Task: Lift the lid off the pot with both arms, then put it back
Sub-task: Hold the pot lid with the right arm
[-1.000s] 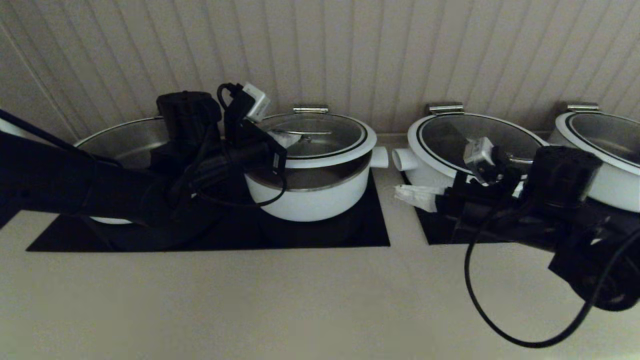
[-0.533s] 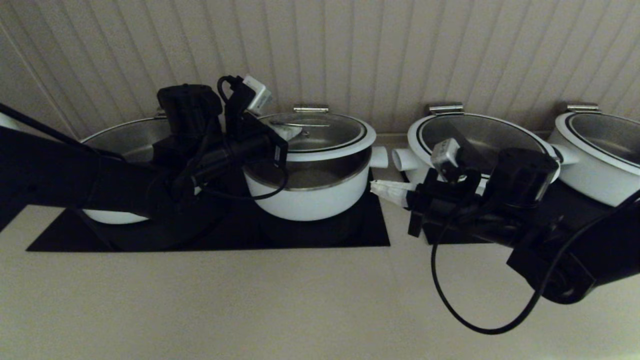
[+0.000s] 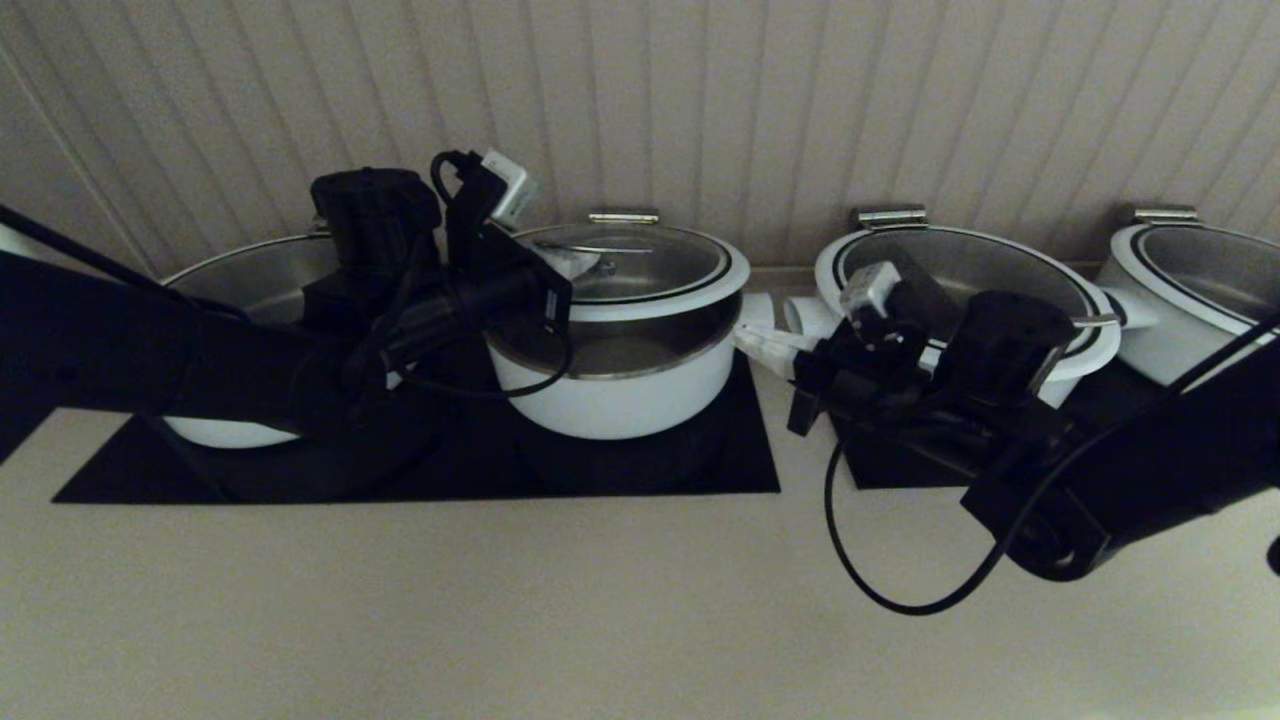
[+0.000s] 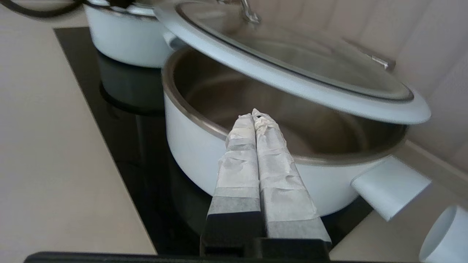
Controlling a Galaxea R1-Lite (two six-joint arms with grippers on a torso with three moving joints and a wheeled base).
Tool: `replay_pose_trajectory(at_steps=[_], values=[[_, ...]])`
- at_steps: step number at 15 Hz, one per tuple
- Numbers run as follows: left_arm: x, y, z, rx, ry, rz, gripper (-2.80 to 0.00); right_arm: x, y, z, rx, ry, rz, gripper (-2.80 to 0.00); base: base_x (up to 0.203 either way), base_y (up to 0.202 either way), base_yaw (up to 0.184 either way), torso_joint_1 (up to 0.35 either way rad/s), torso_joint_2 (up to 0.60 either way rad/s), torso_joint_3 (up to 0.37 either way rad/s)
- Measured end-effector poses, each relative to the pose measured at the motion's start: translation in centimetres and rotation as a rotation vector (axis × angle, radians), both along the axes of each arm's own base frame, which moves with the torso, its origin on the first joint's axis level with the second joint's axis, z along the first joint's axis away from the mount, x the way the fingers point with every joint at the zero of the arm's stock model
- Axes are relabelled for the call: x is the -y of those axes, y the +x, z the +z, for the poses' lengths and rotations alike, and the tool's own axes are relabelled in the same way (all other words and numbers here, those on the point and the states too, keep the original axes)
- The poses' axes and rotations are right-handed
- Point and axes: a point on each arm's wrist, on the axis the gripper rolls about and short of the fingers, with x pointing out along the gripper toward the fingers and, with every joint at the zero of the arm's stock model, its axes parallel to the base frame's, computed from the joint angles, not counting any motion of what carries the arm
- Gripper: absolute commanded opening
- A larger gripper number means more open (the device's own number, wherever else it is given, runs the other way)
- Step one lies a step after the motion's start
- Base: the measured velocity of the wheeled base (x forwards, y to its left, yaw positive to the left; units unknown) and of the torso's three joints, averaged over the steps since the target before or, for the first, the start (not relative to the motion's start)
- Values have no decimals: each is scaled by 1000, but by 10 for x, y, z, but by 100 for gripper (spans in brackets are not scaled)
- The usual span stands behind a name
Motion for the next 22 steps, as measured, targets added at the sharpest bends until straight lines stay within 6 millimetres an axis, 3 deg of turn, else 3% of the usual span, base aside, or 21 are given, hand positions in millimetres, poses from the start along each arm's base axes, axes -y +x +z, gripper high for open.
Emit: replay_pose_trajectory(at_steps=[6,22], values=[[0,0,0,0,0,0,-280,-8,15,-13,-10,-4,2,-280,0,0,0,0,0,0],[-2,-4,5,11,-2,2,-280,-27,65,-2,89,78,-10,-280,0,0,0,0,0,0]])
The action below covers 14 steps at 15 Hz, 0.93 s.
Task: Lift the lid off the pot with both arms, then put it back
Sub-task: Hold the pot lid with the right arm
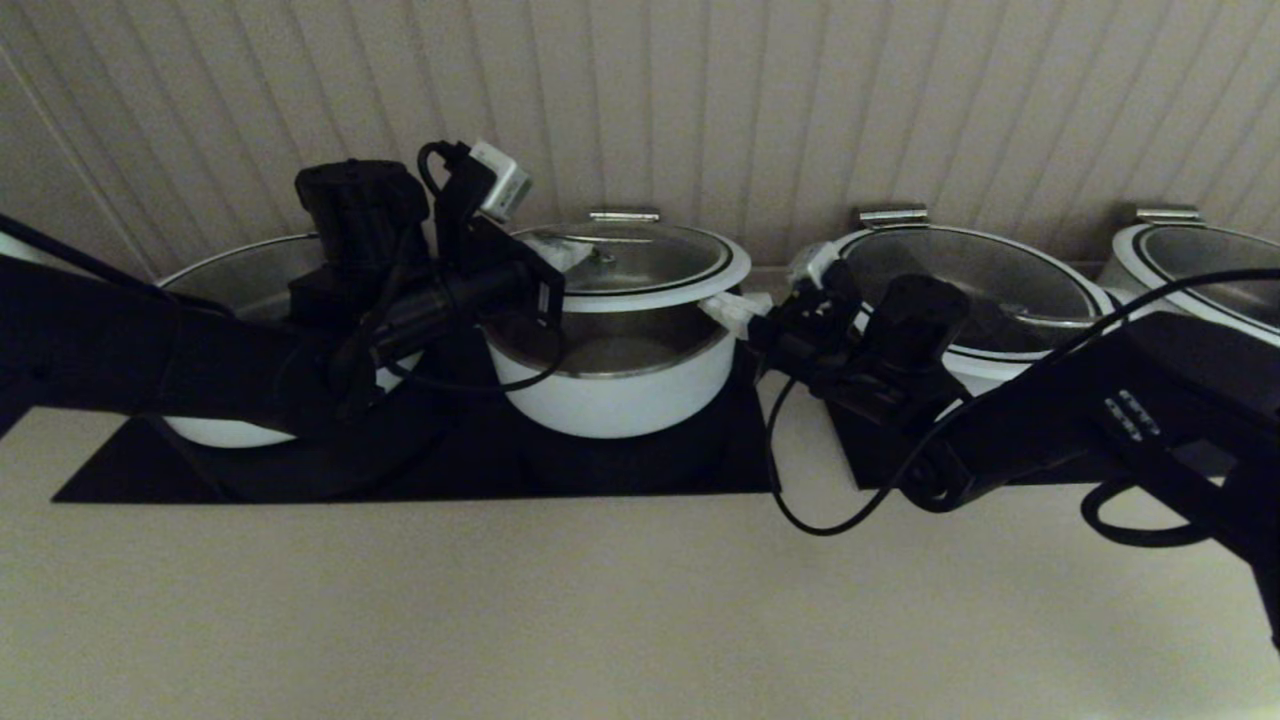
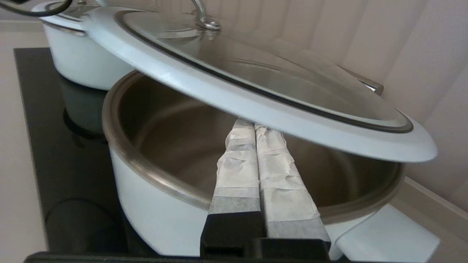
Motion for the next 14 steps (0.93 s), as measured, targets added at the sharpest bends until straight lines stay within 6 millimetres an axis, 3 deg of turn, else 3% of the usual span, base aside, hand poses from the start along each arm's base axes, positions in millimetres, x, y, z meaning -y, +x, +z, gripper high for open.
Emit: replay_pose_trajectory(at_steps=[8,14], values=[[-1,-3,2,2,2,1,-280,-3,11,3,22,12,-7,-280,0,0,0,0,0,0],[-19,-9,-5,-17,38,41,-280,-3,12,3,24,12,-7,-280,0,0,0,0,0,0]])
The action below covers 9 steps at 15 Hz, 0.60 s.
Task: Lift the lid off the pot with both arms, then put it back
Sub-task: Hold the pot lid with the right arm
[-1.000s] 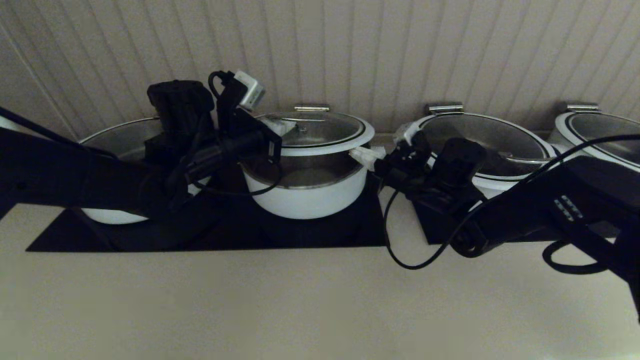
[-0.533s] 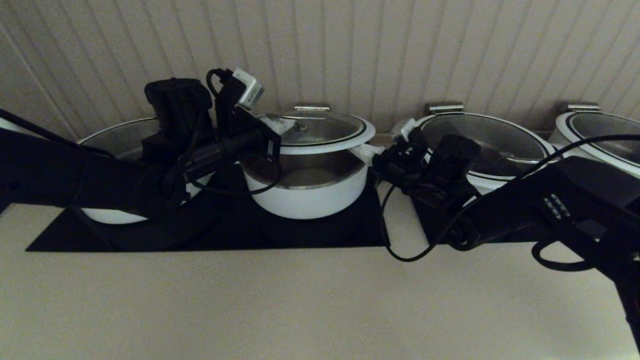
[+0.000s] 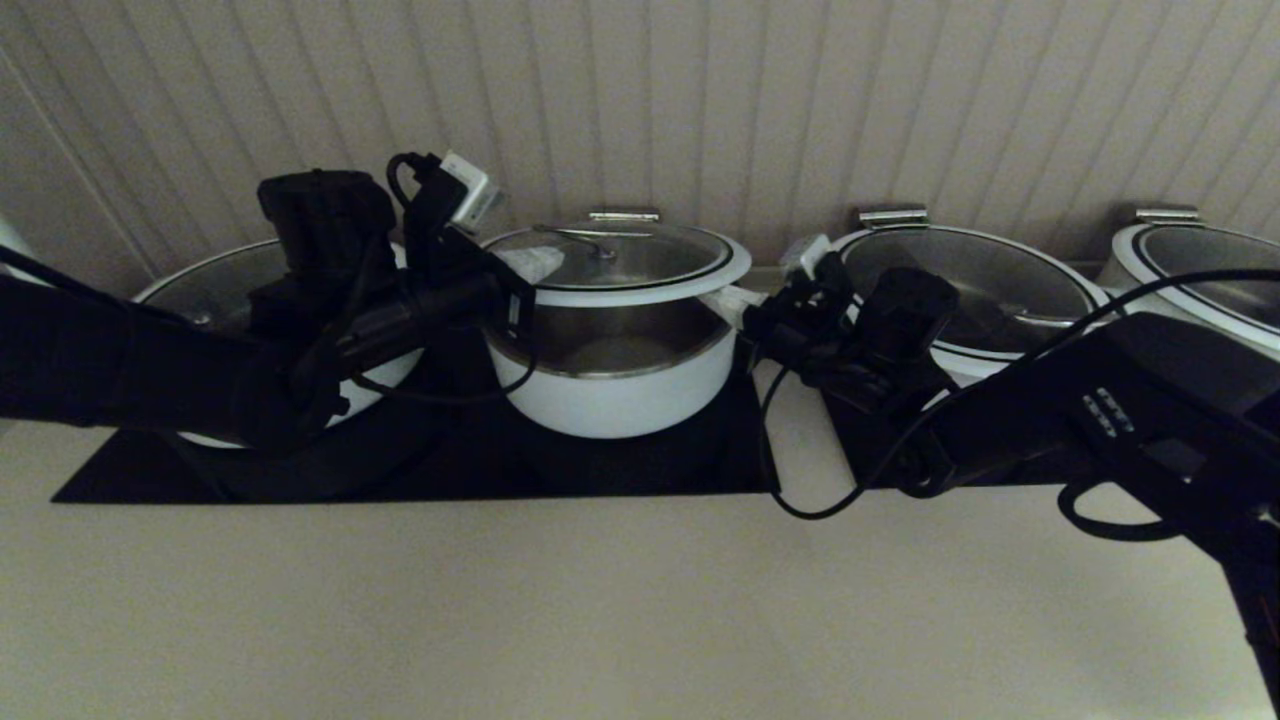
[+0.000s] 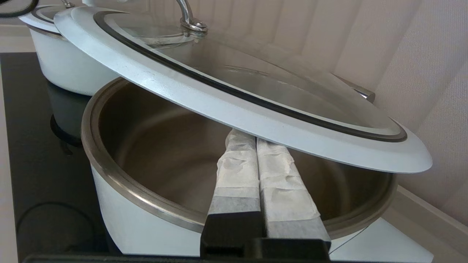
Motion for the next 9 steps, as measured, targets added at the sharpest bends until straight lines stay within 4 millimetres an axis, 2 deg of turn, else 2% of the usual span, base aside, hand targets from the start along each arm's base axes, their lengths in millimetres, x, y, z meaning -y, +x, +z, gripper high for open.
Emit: replay_pose_trajectory(at_steps=[9], values=[[-23,-18,14,-36,12,46,-280,1,1,3,9,4,-2,-280,0,0,0,0,0,0]])
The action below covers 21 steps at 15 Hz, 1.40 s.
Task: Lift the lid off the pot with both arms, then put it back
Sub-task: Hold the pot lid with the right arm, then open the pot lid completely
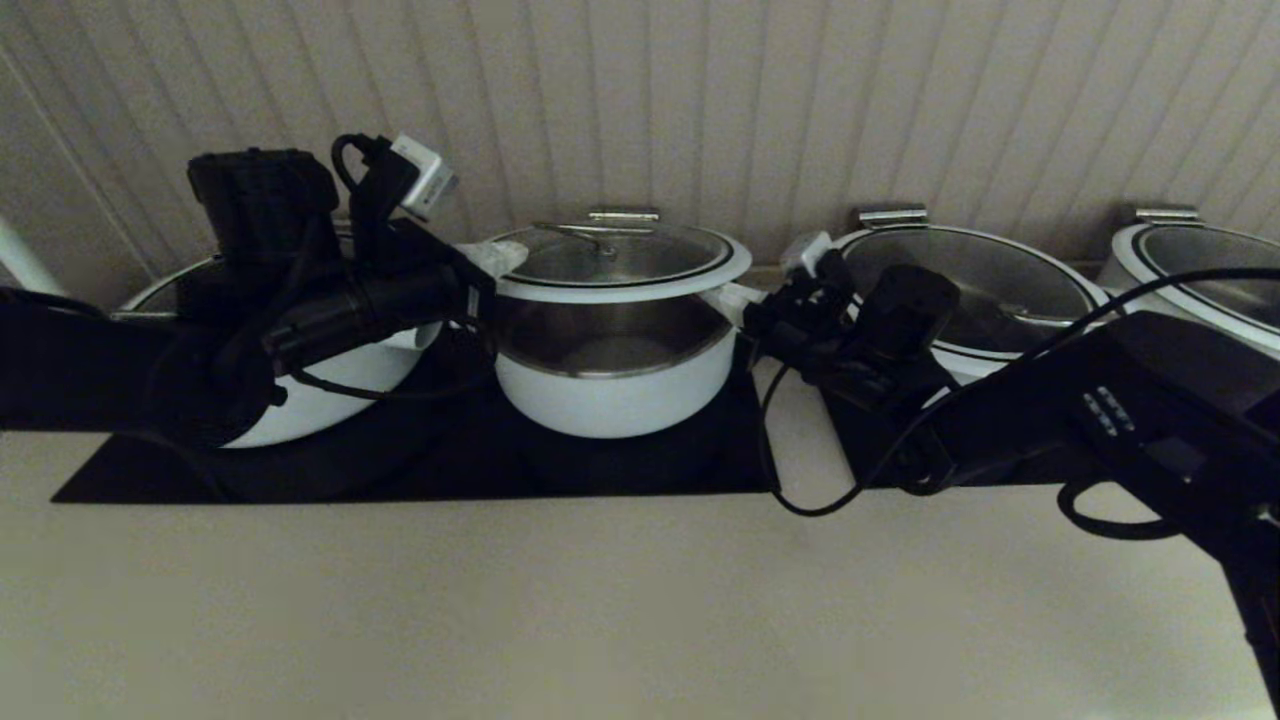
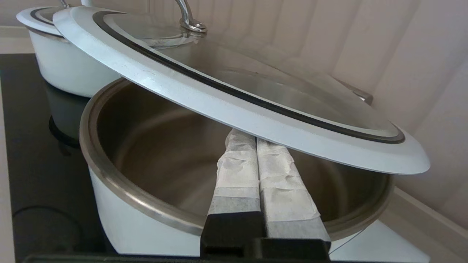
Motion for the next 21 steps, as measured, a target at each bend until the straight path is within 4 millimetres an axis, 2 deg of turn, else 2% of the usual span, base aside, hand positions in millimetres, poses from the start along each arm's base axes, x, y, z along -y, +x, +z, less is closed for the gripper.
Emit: replay_pose_trajectory(at_steps=[7,11,14,21], values=[[-8,-31,-18,-77,16,-5,-280,3,2,3,6,7,-19,-280,0,0,0,0,0,0],[-8,-40,-27,-107,25,-13,-280,3,3,4,6,9,-26,-280,0,0,0,0,0,0],[-7,-37,-30,-111,28,-14,-280,3,2,4,7,9,-26,-280,0,0,0,0,0,0],[0,-12,-26,-82,19,-8,-280,2,2,5,9,10,-25,-280,0,0,0,0,0,0]])
